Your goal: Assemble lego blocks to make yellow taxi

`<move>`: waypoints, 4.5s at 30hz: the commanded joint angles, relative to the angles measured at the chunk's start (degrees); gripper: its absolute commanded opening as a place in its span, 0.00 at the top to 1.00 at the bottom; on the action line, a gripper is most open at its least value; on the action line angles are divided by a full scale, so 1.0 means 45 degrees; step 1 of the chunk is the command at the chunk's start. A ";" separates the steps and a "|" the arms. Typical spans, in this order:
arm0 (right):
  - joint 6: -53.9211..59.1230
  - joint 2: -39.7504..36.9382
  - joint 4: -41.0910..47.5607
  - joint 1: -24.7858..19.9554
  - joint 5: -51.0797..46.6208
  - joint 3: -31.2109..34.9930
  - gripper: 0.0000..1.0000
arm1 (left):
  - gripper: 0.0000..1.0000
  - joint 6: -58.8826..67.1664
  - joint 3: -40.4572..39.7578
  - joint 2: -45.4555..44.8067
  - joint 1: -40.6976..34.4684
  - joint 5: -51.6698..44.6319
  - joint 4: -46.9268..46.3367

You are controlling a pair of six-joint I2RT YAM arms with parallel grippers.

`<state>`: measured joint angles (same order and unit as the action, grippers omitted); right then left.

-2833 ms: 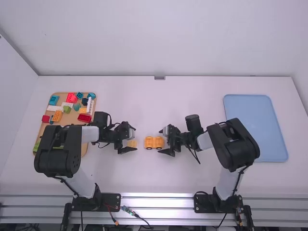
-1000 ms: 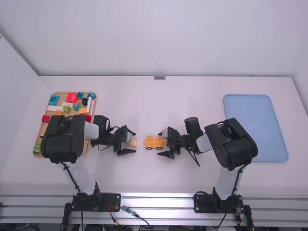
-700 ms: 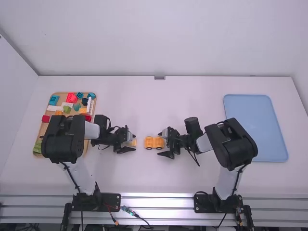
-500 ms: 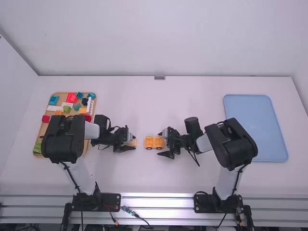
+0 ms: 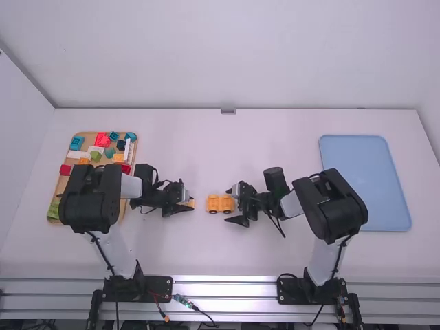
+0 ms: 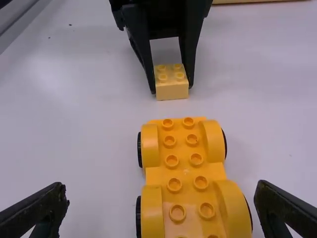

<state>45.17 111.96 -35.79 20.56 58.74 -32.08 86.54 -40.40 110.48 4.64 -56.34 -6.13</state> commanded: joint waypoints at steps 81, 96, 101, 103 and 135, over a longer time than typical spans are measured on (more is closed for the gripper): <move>-0.1044 0.2164 -0.1710 0.0699 -0.1001 -0.1025 0.37 | 0.98 -0.1491 -0.2103 0.0129 -0.1384 -0.0602 -0.1960; -0.0563 0.2164 -0.0505 0.0709 -0.1069 -0.1617 0.52 | 0.98 -0.5192 -0.0588 -0.1372 -0.3298 0.1360 0.1731; -0.0554 0.2164 -0.0578 0.0695 -0.1064 -0.1569 0.52 | 0.98 -0.5532 -0.0563 -0.1367 -0.3449 0.1350 0.1809; -0.0554 0.2164 -0.0724 0.0695 -0.1078 -0.1486 0.52 | 0.98 -0.5712 -0.0617 -0.1367 -0.3473 0.1341 0.1785; -0.0602 0.2164 -0.0369 0.0695 -0.1069 -0.1637 0.52 | 0.98 -0.6280 0.1054 -0.2635 -0.3687 0.1302 0.4063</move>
<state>42.54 121.10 -38.96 23.77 54.50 -39.11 57.04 -33.71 97.06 -11.16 -49.23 12.75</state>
